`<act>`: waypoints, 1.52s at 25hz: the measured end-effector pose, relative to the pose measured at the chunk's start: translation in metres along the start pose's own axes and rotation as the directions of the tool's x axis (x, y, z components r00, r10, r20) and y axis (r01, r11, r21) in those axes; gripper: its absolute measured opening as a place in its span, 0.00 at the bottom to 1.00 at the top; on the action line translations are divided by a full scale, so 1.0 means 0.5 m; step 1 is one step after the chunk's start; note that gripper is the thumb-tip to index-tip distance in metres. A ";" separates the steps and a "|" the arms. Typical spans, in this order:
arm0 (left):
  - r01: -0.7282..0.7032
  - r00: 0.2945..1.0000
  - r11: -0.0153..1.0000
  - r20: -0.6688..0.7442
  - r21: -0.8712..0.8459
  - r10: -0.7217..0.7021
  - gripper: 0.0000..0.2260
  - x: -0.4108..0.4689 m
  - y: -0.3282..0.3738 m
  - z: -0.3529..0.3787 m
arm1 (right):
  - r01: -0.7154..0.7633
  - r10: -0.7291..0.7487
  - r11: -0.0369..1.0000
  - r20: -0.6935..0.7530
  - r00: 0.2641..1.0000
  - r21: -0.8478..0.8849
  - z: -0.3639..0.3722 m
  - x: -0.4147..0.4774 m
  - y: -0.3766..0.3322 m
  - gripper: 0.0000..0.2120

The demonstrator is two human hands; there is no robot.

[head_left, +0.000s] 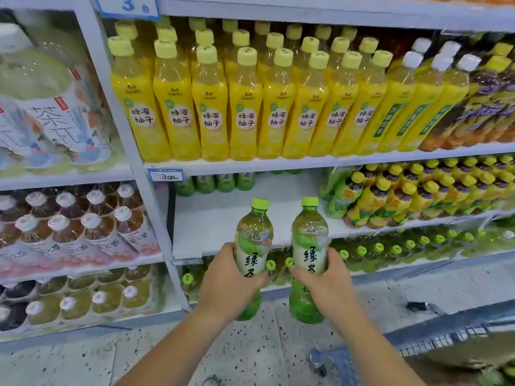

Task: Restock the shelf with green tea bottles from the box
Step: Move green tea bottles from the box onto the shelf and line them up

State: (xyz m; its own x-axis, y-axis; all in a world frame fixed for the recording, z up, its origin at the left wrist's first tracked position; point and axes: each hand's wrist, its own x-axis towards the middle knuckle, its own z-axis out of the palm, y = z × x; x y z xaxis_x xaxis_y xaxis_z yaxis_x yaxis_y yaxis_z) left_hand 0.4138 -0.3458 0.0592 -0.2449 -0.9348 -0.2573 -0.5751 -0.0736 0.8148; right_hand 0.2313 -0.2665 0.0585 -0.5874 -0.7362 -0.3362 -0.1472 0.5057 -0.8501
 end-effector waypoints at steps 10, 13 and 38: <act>-0.059 0.997 0.998 -0.049 0.001 0.059 0.27 0.234 -0.116 0.130 | 0.085 -0.084 0.996 0.036 0.996 -0.028 0.071 0.277 0.128 0.18; -0.078 0.992 0.997 -0.095 -0.010 0.077 0.25 0.294 -0.130 0.177 | 0.134 -0.133 0.991 0.048 0.990 -0.017 0.079 0.354 0.149 0.19; -0.310 0.941 0.942 -0.181 -0.129 0.285 0.29 0.482 -0.163 0.308 | 0.420 -0.408 0.905 0.143 0.902 -0.061 0.081 0.570 0.235 0.26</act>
State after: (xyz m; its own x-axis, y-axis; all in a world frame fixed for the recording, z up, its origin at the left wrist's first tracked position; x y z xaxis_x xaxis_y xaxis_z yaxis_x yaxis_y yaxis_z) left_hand 0.2815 -0.5115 -0.1492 -0.2529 -0.9638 0.0845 -0.3651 0.1760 0.9142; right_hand 0.0788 -0.4353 -0.1537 -0.3556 -0.9345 -0.0139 -0.4289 0.1763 -0.8860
